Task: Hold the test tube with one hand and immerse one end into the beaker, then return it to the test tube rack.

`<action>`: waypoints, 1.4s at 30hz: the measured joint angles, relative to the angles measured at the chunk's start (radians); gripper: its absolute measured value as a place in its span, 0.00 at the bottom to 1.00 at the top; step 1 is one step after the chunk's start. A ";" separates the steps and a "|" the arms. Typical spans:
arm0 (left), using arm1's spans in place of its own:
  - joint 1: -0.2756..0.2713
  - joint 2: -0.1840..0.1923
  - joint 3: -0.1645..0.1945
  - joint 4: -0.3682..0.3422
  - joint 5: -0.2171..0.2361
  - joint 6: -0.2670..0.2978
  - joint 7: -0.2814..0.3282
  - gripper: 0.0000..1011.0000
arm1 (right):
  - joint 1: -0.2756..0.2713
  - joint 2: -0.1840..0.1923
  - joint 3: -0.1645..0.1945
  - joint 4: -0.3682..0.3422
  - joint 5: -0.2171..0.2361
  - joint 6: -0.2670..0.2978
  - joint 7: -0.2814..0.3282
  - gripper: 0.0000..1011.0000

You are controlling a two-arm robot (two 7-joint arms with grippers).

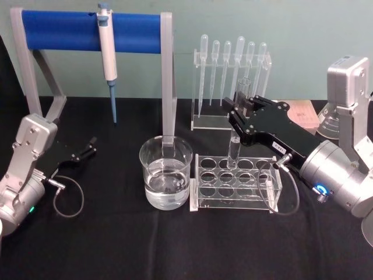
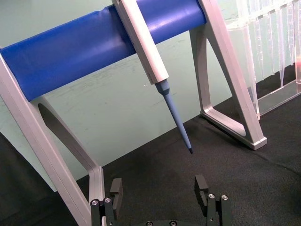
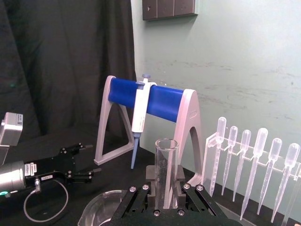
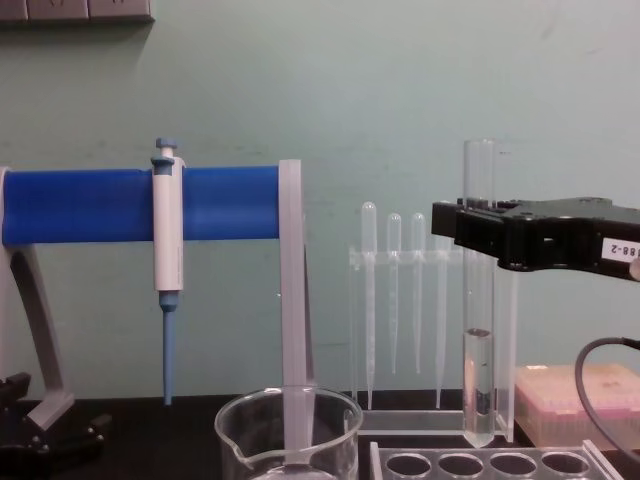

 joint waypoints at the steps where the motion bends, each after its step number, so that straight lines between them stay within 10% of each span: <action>1: 0.000 0.000 0.000 0.000 0.000 0.000 0.000 0.99 | 0.000 0.000 0.000 0.000 0.000 0.000 0.000 0.22; 42: 0.000 0.000 0.000 0.000 0.000 0.000 0.000 0.99 | 0.000 0.000 0.000 0.001 -0.002 -0.001 0.000 0.22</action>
